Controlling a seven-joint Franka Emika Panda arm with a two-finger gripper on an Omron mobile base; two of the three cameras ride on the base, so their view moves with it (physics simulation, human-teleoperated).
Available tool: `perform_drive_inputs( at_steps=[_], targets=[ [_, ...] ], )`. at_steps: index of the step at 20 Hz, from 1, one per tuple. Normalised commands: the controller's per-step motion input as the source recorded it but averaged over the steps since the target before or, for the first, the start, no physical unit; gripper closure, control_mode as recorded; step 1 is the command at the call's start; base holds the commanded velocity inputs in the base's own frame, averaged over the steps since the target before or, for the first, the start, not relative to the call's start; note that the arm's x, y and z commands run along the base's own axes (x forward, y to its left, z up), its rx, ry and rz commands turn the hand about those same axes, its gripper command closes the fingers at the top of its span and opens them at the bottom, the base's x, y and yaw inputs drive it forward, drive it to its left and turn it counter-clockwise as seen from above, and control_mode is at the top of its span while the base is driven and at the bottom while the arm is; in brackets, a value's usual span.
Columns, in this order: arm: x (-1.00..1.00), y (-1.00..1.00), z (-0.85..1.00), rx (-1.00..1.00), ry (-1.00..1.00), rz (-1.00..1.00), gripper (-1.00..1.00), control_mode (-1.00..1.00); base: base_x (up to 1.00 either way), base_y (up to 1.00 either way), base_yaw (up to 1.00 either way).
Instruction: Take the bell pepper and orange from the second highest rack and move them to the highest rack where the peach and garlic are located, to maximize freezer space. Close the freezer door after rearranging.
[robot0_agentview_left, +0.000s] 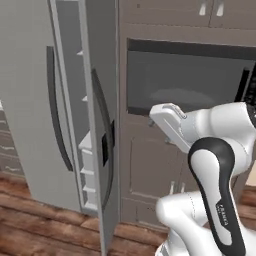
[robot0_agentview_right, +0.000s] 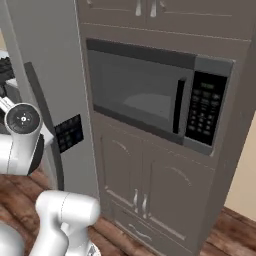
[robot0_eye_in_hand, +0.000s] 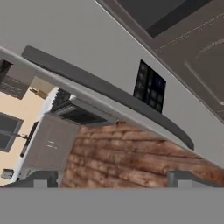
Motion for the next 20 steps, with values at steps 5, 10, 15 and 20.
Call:
perform_drive_inputs(
  at_steps=[5, 10, 15, 20],
  targets=[
    [0.0, 0.0, 0.0, 0.0, 0.0, 0.0, -1.0, 1.0, 0.45, -0.47, 0.33],
    [0.0, 0.0, 0.0, 0.0, 0.0, 0.0, -1.0, 1.0, 0.45, -0.36, 0.25],
    [0.0, 0.0, 0.0, 0.0, 0.0, 0.0, -1.0, 1.0, 0.5, -0.31, 0.3],
    [0.0, 0.0, 0.0, 0.0, 0.0, 0.0, -1.0, 1.0, 0.49, -0.15, 0.26]
  ],
)
